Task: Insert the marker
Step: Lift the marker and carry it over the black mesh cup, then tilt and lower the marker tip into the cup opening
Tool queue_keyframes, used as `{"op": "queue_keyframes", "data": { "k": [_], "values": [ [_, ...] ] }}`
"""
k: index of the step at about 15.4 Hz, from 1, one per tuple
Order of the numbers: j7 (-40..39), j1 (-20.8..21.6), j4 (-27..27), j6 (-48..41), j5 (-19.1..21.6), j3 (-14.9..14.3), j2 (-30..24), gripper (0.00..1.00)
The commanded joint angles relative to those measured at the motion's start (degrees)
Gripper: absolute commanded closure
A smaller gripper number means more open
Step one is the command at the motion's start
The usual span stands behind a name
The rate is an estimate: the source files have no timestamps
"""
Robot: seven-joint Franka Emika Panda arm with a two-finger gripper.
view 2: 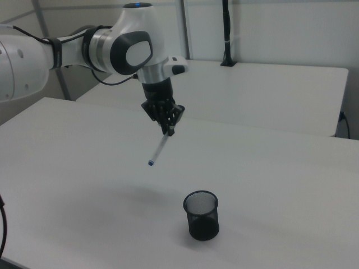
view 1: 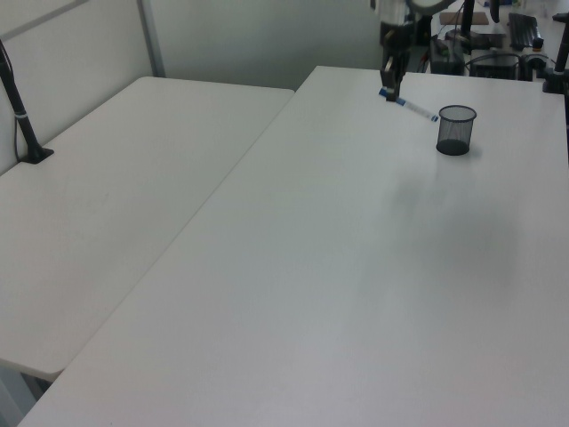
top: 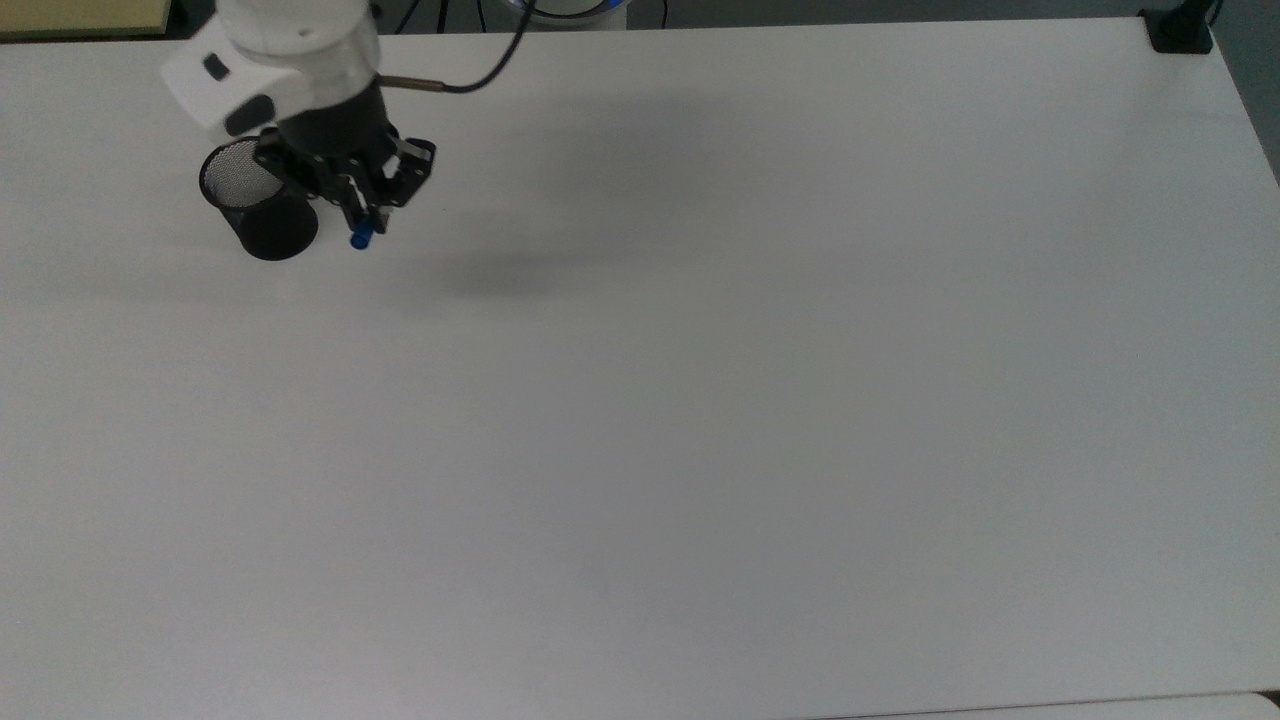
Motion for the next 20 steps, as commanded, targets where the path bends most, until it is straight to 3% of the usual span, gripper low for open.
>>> {"op": "queue_keyframes", "data": {
  "k": [1, 11, 16, 20],
  "values": [
    [-3.34, -5.35, -5.91, 4.99, 2.11, 0.08, -4.32, 1.0],
    [-5.36, -13.27, -11.72, 20.37, 3.09, -0.01, -3.18, 1.0],
    [-10.02, -16.7, -13.04, 20.92, 3.09, 0.08, -2.91, 1.0],
    [-11.95, -16.79, -16.46, 20.92, 2.91, -0.01, -3.09, 1.0]
  ]
}}
